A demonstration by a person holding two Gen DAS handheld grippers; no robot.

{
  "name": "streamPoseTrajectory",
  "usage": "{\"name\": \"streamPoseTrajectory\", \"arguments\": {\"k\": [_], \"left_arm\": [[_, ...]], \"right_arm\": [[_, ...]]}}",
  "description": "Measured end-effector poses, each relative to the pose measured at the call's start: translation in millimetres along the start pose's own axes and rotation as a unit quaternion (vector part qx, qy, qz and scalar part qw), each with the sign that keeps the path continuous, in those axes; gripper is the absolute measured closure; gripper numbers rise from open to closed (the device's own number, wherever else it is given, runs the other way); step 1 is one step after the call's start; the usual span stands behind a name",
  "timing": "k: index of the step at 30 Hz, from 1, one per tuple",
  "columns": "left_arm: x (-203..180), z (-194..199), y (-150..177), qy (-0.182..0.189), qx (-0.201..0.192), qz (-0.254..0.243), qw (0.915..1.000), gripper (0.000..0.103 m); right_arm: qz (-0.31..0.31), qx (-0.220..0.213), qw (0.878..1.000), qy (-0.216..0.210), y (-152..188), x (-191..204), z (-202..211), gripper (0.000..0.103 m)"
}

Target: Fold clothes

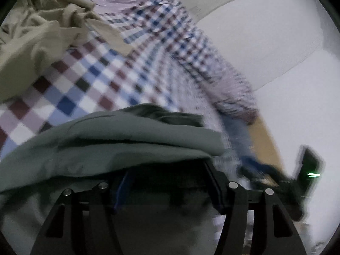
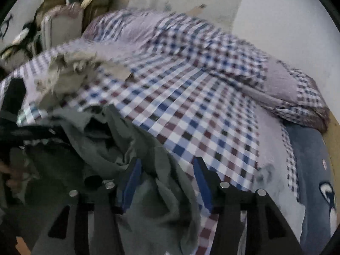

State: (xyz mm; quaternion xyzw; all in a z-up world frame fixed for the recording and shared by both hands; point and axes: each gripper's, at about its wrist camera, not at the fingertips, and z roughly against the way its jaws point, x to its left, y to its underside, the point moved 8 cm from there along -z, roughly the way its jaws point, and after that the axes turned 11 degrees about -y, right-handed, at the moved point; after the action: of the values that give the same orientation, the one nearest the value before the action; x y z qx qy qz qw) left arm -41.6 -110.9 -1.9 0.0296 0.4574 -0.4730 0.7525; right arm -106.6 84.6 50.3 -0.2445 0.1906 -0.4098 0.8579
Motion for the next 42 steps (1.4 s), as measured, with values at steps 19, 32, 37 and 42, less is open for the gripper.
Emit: {"name": "streamPoseTrajectory", "arguments": {"k": [19,32,37,42], "left_arm": [[4,-15,22,0.023,0.063,0.037,0.997,0.053],[32,32,-20,0.024,-0.079,0.119,0.9894,0.102],[50,50,-37,0.023,-0.125,0.148,0.9808,0.102],[62,60,-47,0.02,-0.157,0.169,0.9729,0.102]], "right_arm": [[0.037,0.105,0.993,-0.035,4,-12,-106,0.08],[-0.016,-0.004,0.999,0.046,-16,-50,-41,0.101],[-0.098,-0.072,0.987,0.104,-25,-103,13,0.101],[-0.182,-0.102,0.964,0.168,-9,-155,55,0.101]]}}
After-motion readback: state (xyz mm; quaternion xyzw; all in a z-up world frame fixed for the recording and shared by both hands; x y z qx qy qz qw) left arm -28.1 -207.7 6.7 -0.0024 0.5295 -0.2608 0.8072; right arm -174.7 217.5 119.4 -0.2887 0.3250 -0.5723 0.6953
